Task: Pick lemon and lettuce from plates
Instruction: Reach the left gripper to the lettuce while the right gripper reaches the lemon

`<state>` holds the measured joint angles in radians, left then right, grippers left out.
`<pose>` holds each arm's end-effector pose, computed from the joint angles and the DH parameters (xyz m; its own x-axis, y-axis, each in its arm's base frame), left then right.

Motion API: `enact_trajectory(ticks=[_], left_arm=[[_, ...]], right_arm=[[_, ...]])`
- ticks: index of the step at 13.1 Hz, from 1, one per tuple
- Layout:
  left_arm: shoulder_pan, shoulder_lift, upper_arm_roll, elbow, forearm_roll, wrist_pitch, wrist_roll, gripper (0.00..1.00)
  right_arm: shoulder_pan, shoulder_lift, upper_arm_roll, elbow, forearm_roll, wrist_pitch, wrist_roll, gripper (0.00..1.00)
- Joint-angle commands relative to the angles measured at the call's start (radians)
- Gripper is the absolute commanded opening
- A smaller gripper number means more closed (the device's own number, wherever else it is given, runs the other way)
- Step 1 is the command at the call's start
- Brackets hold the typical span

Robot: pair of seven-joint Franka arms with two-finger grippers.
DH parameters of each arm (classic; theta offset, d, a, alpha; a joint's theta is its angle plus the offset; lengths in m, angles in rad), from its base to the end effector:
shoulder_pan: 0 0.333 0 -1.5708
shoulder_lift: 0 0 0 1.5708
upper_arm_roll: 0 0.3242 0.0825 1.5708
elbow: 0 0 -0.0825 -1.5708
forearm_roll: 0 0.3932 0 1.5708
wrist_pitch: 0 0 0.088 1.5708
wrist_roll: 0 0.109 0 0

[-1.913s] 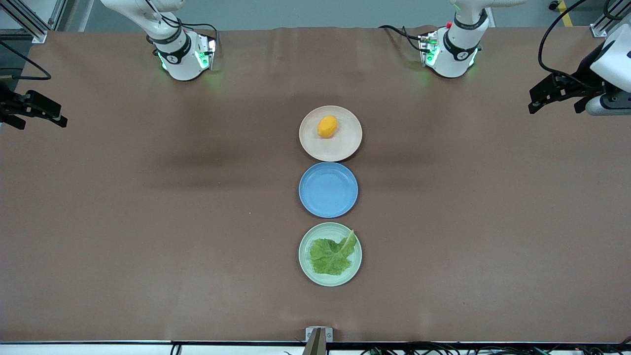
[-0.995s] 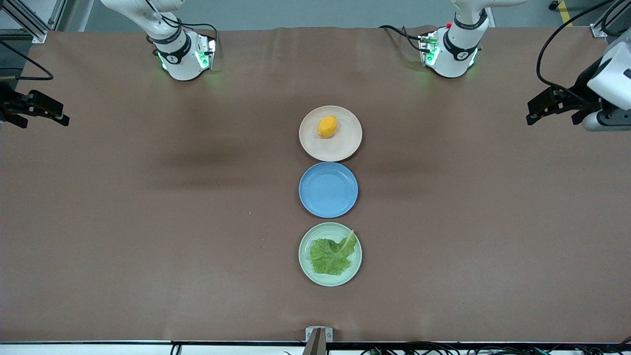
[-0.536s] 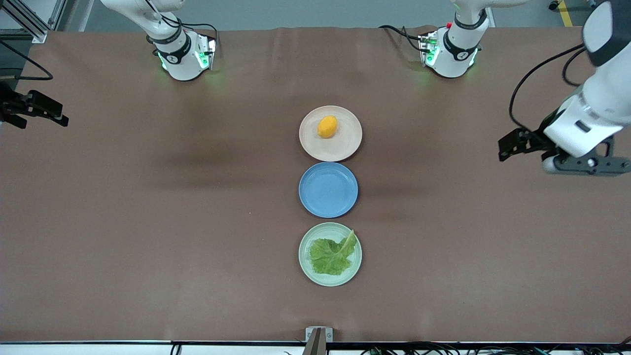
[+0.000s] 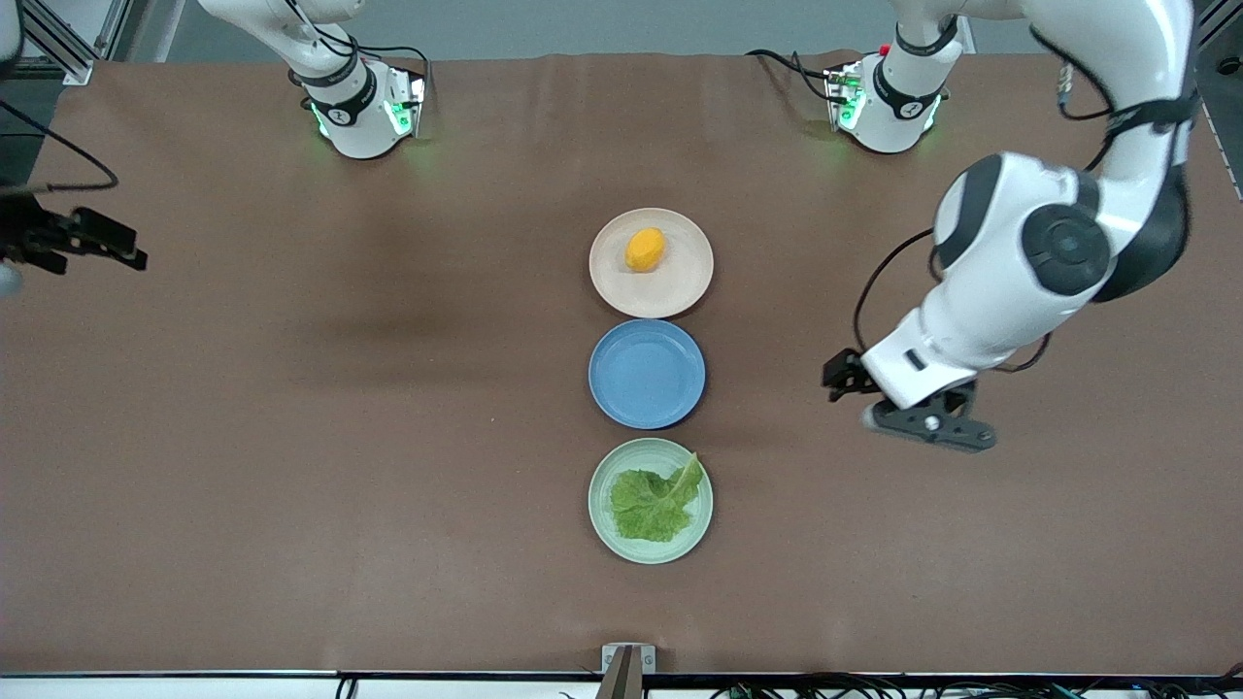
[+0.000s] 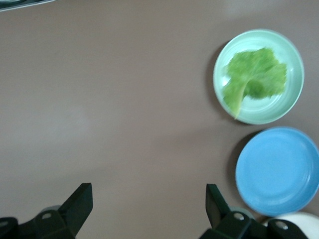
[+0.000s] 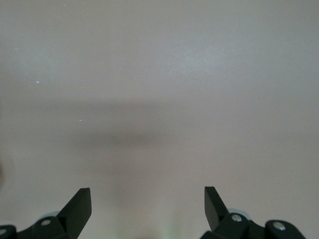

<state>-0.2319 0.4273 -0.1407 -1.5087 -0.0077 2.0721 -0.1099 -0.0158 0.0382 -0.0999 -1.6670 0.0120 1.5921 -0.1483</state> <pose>0.6644 -0.2441 0.4369 0.9635 -0.2333 0.1309 -0.2449 -0.9662 0.0801 0.5671 -0.0637 0.5648 0.9934 0.0327 -0.1102 0.0301 -0.9992 -0.0246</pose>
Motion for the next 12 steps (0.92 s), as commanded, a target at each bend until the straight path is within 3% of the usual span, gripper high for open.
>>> enact_trajectory(ticks=[1,4,8,12], left_arm=[[-0.046,0.106,0.006,0.062,-0.012,0.13,-0.043,1.0],[-0.093,0.207,0.012,0.091,-0.009,0.265,-0.043,1.0],[-0.158,0.309,0.012,0.093,0.011,0.451,-0.034,0.95],[-0.211,0.418,0.015,0.093,0.015,0.633,-0.001,0.82]], right_arm=[[0.01,0.118,0.009,0.107,-0.018,-0.018,-0.019,1.0],[0.052,0.114,0.011,0.088,0.091,-0.037,0.225,1.0],[0.268,0.095,0.013,0.052,0.092,-0.014,0.578,1.0],[0.56,0.083,0.013,-0.057,0.092,0.167,1.052,1.0]])
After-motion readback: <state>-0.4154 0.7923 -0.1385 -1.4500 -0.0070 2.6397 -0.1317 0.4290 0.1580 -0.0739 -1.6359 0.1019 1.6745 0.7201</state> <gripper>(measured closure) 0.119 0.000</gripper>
